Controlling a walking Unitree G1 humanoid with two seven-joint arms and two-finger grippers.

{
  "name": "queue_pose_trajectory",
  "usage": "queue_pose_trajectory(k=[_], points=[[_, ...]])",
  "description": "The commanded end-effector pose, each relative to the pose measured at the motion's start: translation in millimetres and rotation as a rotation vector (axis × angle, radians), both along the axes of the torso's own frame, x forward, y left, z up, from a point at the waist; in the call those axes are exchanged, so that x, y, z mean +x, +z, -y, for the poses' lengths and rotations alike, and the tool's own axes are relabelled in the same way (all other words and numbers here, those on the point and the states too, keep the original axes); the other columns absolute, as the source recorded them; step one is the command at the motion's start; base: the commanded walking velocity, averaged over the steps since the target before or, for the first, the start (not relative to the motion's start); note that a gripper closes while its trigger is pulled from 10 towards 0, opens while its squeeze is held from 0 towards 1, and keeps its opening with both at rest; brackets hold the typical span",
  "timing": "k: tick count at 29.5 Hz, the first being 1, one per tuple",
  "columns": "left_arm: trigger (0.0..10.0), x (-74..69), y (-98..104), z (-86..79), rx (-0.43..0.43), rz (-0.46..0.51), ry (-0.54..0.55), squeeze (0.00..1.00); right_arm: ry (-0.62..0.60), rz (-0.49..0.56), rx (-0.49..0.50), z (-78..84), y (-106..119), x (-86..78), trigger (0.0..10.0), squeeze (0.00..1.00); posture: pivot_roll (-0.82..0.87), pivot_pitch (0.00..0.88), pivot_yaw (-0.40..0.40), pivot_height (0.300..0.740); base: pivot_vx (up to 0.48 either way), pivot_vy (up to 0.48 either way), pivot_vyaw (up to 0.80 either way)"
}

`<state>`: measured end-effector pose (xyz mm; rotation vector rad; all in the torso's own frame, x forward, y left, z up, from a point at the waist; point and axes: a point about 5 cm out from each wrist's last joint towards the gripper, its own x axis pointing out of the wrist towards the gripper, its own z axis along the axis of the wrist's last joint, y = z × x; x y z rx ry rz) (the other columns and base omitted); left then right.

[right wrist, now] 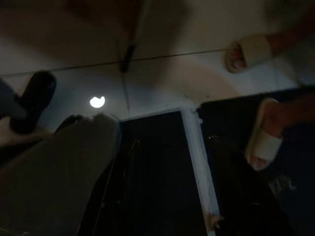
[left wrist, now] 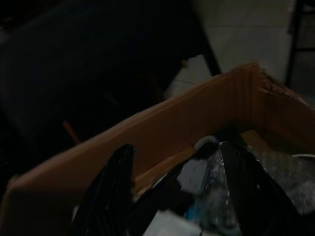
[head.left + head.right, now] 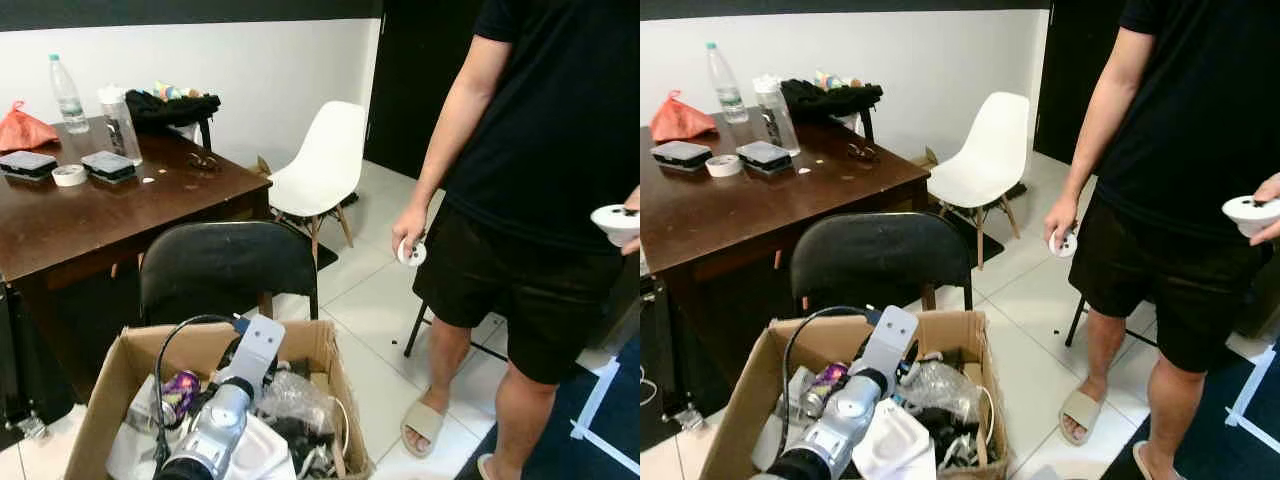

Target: Picking trash to rubbish bin

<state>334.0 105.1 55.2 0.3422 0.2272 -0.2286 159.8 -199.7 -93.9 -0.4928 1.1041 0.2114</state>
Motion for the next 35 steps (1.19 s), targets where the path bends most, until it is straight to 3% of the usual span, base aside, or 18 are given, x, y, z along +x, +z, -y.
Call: queue_pose_trajectory(k=[1,25,35], points=[[10.0,-3.1,-4.9,2.8,0.005,-0.018,-0.012,0.0,-0.001,0.01,0.003,0.4,1.5,3.3,10.0,0.0,-0.06,0.07,0.001,0.74,-0.311,0.0,0.0],[10.0,-1.9,-3.5,6.7,0.006,-0.009,-0.032,0.0,0.016,0.01,-0.007,2.0,2.3,4.6,10.0,0.0,-0.06,0.058,-0.008,0.74,-0.316,0.0,0.0],[10.0,-5.4,-0.8,11.2,-0.036,0.014,-0.113,0.0,0.021,0.003,-0.001,0.1,1.3,3.2,10.0,0.0,-0.05,0.067,-0.002,0.74,0.0,-0.041,0.0]])
